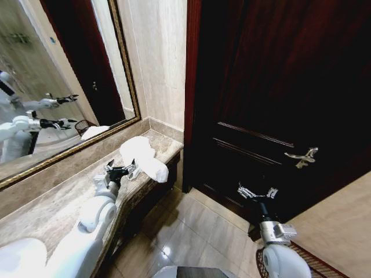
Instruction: Discard the used towel into the hamper.
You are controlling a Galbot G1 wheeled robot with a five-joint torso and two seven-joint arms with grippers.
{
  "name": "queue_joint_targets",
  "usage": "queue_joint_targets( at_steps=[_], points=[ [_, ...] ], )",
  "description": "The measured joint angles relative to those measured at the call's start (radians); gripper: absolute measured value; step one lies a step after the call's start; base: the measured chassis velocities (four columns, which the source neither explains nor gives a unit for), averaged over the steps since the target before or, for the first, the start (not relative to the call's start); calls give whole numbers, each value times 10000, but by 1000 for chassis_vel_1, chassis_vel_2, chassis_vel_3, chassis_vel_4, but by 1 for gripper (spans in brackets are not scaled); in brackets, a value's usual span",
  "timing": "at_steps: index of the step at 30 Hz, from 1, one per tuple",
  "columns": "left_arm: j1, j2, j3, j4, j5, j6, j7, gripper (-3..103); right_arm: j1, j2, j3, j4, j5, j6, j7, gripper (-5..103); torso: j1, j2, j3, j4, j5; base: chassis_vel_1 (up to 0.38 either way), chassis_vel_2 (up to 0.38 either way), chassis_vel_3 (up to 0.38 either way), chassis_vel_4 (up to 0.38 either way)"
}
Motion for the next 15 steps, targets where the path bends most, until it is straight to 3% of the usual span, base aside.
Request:
queue_joint_targets(
  at_steps=[15],
  points=[
    [-898, 561, 423, 799, -445, 13, 55, 100, 184, 145, -83, -223, -222, 21, 96, 100, 0, 0, 0, 1, 0, 0, 0, 0, 0]
  ],
)
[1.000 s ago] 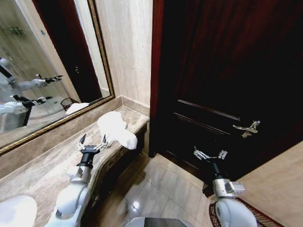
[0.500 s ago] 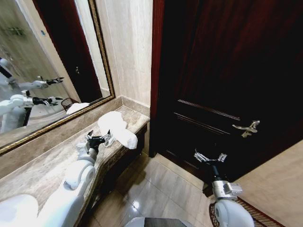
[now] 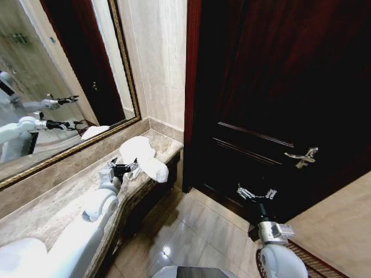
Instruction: Discard the used towel into the hamper.
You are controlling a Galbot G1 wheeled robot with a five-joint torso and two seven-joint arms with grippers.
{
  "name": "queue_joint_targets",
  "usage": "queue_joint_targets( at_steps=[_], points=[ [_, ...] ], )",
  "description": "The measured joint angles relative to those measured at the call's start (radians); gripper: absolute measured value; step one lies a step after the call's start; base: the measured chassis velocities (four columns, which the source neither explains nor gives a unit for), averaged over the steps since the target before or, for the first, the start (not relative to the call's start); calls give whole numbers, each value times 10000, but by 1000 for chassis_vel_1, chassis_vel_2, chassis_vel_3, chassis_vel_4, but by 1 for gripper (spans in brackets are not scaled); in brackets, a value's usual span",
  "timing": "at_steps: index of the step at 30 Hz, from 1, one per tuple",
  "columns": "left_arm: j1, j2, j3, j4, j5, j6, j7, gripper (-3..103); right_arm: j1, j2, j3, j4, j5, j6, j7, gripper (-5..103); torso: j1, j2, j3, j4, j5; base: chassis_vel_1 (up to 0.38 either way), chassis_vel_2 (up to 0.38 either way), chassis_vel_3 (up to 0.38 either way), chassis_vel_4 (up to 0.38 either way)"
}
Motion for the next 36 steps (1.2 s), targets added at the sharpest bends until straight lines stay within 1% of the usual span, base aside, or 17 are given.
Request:
queue_joint_targets(
  at_steps=[4, 8, 13, 16, 17, 20, 23, 32, 35, 36],
  points=[
    [-391, 65, 165, 274, -151, 63, -38, 100, -23, 29, -21, 12, -51, -23, 96, 100, 0, 0, 0, -1, 0, 0, 0, 0, 0],
    [-1068, 127, 479, 675, -471, 366, -348, 100, -31, 9, 21, 107, -52, -25, 152, 100, 0, 0, 0, -1, 0, 0, 0, 0, 0],
    [-1631, 99, 709, 1042, -589, 616, -521, 100, -51, 5, 13, 223, -56, -37, 168, 100, 0, 0, 0, 0, 2, 0, 0, 0, 0],
    [-2245, 4, 1008, 1506, -625, 914, -866, 100, 14, -19, -24, 289, -134, -106, 174, 100, 0, 0, 0, -2, 2, 0, 0, 0, 0],
    [-2245, 4, 1008, 1506, -625, 914, -866, 100, 14, -19, -24, 289, -134, -106, 174, 100, 0, 0, 0, -2, 2, 0, 0, 0, 0],
    [-2603, -99, 1165, 1924, -613, 1012, -1214, 100, 60, -30, -30, 308, -218, -140, 214, 100, 1, 0, 0, -1, -1, 0, 0, 0, 0],
    [-2747, -182, 1194, 2179, -613, 1057, -1318, 100, 42, -30, -30, 303, -304, -131, 241, 100, 1, 0, 0, 0, 0, 0, 0, 0, 0],
    [-2994, -239, 1406, 2723, -856, 1060, -1327, 100, 79, -34, -31, 195, -373, -67, 395, 100, 1, 0, 0, 0, 0, 0, 0, 0, 0],
    [-3337, -228, 1656, 3195, -1004, 1026, -1291, 100, 113, 10, -85, 72, -506, -11, 407, 100, 1, 0, 0, 0, 0, 0, 0, 0, 0],
    [-3337, -228, 1656, 3195, -1004, 1026, -1291, 100, 113, 10, -85, 72, -506, -11, 407, 100, 1, 0, 0, 0, 0, 0, 0, 0, 0]
  ],
)
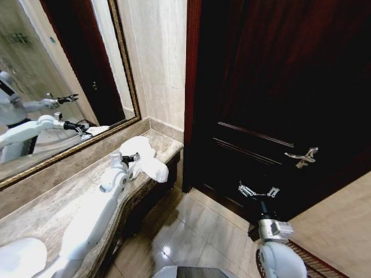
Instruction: Discard the used towel into the hamper.
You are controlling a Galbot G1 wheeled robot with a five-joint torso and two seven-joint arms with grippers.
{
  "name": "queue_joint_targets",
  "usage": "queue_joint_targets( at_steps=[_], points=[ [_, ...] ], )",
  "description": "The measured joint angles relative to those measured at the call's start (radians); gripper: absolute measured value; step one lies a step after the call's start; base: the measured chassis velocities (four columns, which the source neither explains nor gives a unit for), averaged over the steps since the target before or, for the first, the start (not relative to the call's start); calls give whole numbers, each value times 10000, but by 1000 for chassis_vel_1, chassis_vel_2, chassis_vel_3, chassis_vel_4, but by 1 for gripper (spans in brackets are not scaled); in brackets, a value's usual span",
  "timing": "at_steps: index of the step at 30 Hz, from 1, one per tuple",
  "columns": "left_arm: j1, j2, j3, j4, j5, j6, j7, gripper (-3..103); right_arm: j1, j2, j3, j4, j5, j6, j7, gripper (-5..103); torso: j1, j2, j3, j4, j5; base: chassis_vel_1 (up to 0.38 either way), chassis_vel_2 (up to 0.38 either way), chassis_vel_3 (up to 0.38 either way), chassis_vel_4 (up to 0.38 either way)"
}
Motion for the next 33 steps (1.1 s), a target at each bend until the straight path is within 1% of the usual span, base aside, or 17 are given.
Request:
queue_joint_targets(
  at_steps=[2, 8, 9, 10, 13, 28, 33],
  points=[
    [-177, -27, 107, 243, -25, -52, 60, 100, 30, 16, -11, -98, -109, 104, 0, 100, 0, 0, 0, 0, 1, 0, 0, 0, 0],
    [-518, -88, 273, 728, -28, -117, 186, 100, 31, 3, -18, -112, -130, 116, -2, 100, 0, 0, 0, 0, 0, 0, 0, 0, 0],
    [-613, -90, 334, 875, -61, -234, 331, 100, 32, -2, -15, -113, -130, 117, -4, 100, 0, 0, 0, -1, 0, 0, 0, 0, 0],
    [-613, -90, 334, 875, -61, -234, 331, 100, 32, -2, -15, -113, -130, 117, -4, 100, 0, 0, 0, -1, 0, 0, 0, 0, 0],
    [-727, -108, 444, 1065, -98, -415, 619, 100, 26, -10, -14, -108, -130, 124, -21, 100, 0, 0, 0, 0, 0, 0, 0, 0, 0],
    [-810, -276, 493, 1527, -113, -446, 671, 100, 23, -9, -23, -167, -115, 226, -99, 100, 0, 0, 0, 0, 1, 0, 0, 0, 0],
    [-791, -424, 568, 1620, -78, -694, 649, 100, 3, -4, -10, -185, -115, 236, -105, 100, 0, 0, 0, 0, 0, 0, 0, 0, 0]
  ],
)
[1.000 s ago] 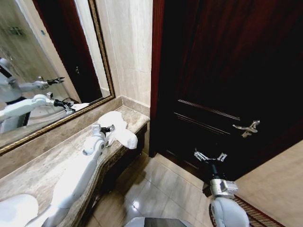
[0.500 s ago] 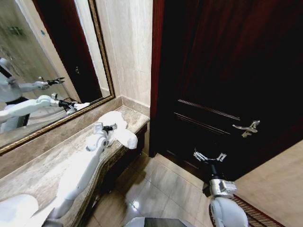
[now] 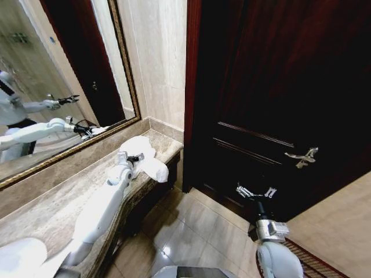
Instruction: Discard the used towel into the hamper.
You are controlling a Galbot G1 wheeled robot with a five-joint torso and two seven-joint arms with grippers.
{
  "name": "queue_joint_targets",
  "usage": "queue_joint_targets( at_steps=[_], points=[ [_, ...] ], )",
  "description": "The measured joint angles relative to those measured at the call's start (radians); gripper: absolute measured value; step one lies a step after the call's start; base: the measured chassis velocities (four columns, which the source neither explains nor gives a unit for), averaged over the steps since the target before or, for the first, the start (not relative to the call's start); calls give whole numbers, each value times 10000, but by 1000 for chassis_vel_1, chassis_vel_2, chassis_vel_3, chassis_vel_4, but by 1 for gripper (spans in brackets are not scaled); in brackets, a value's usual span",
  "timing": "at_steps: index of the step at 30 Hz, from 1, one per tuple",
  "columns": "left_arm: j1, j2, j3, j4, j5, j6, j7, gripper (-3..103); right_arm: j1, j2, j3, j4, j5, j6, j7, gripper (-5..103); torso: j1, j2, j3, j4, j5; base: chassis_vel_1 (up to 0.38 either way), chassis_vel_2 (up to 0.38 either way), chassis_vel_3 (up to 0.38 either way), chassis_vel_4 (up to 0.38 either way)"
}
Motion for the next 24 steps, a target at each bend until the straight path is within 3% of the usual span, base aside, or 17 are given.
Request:
queue_joint_targets(
  at_steps=[4, 10, 11, 14, 18, 20, 24],
  points=[
    [3, -88, 12, 22, 24, -60, -47, 101, -12, -22, 24, 0, 4, 0, 3, 100, 0, 0, 0, 0, 1, 0, 0, 0, 0],
    [47, -203, -9, 104, 157, -301, -73, 89, -2, -35, 35, -4, 8, -35, 96, 100, 0, 0, 0, -1, 0, 0, 0, 0, 0],
    [61, -232, -17, 143, 240, -380, -74, 79, 7, -39, 38, -24, 8, -36, 117, 100, 0, 0, 0, -1, 0, 0, 0, 0, 0],
    [75, -277, -33, 205, 330, -468, -79, 74, 8, -51, 43, -52, 9, -36, 128, 100, 0, 0, 0, -1, 1, 0, 0, 0, 0],
    [114, -323, -51, 230, 397, -538, -90, 52, 6, -79, 55, -76, 22, -35, 138, 100, 0, 0, 0, -1, 0, 0, 0, 0, 0],
    [124, -328, -51, 230, 409, -554, -93, 52, 8, -80, 61, -83, 23, -35, 140, 100, 0, 0, 0, 0, 1, 0, 0, 0, 0],
    [136, -341, -43, 233, 525, -683, -89, 36, 5, -75, 65, -95, 29, -16, 146, 100, 0, 0, 0, -1, 0, 0, 0, 0, 0]
  ],
)
